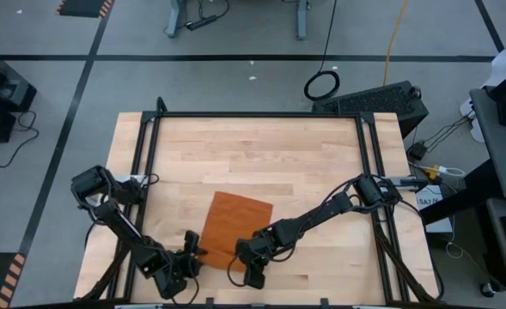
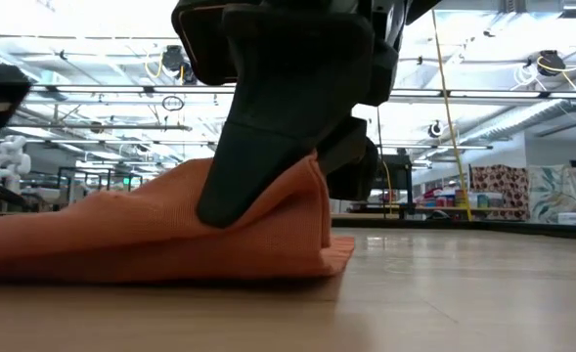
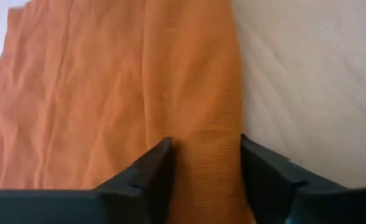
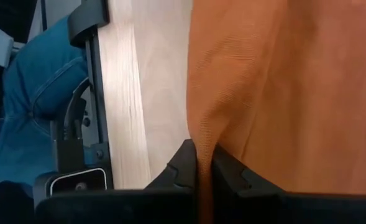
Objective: Roll towel into tight, uniform cylinder
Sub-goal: Roll the brown towel
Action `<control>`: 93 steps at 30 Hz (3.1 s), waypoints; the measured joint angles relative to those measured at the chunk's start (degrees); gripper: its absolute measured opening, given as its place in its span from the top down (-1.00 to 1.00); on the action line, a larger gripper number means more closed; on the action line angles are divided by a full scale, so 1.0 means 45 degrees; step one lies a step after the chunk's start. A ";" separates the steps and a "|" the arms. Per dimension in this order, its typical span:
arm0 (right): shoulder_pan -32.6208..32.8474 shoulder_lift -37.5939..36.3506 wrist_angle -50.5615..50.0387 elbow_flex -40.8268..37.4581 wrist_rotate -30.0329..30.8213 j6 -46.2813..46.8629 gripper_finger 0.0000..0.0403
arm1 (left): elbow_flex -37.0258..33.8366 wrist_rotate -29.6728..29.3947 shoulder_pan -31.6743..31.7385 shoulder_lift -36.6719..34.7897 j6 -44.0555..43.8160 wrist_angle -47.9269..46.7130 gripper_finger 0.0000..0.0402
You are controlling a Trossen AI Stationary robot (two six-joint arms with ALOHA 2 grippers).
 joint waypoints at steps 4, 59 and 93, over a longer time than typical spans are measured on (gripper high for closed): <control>0.0000 0.0000 -0.0007 0.0000 -0.0017 -0.0395 0.96 | 0.0000 0.0891 0.0446 -0.0100 0.0548 -0.0013 0.44; 0.2296 0.0743 -0.1271 0.0011 0.9175 0.2565 0.44 | -0.0733 0.9981 0.7073 -0.3181 0.1380 0.0192 0.80; 0.2268 0.0704 -0.1494 0.0029 0.7633 0.4312 0.94 | -0.0685 -0.2012 -0.0426 -0.1484 0.2027 0.0993 -0.36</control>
